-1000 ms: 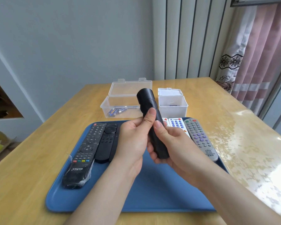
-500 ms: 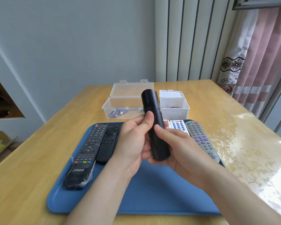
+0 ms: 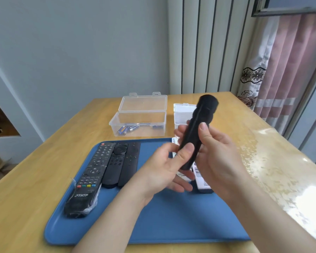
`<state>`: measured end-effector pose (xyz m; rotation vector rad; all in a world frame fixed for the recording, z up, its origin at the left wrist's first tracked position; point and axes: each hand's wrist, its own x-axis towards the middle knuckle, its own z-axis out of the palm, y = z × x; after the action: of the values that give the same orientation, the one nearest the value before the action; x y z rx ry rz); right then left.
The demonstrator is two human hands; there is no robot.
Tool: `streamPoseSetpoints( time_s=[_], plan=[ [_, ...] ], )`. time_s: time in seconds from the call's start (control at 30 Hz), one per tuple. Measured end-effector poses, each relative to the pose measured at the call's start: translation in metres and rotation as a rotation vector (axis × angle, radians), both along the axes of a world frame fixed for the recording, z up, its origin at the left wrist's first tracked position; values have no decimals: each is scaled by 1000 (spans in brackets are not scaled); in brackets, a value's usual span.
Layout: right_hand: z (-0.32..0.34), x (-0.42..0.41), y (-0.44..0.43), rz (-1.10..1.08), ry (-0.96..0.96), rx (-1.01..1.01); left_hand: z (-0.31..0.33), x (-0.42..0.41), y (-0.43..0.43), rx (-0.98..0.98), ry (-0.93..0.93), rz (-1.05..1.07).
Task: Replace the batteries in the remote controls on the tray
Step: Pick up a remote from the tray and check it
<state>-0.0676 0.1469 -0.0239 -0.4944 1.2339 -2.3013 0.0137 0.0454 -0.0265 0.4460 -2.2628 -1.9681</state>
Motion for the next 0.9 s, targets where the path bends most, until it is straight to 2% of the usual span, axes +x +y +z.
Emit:
streamPoseSetpoints(
  time_s=[0.13,0.23,0.37,0.5,0.67,0.8,0.9],
  plan=[
    [9,-14,14,77,-42,-95,3,-2,-18,-62,193,224],
    [12,-20,21,133,19,23,6,2,-39,86,316,358],
    [8,-6,15,321,132,252,8,4,-39,281,387,294],
    [4,12,9,508,205,358,4,1,-31,123,432,312],
    [-2,15,5,401,301,405,6,2,-30,-30,386,275],
    [-4,21,-1,312,457,480,8,3,-31,-41,396,323],
    [-5,24,-4,249,494,512,8,2,-28,-16,413,368]
  ],
)
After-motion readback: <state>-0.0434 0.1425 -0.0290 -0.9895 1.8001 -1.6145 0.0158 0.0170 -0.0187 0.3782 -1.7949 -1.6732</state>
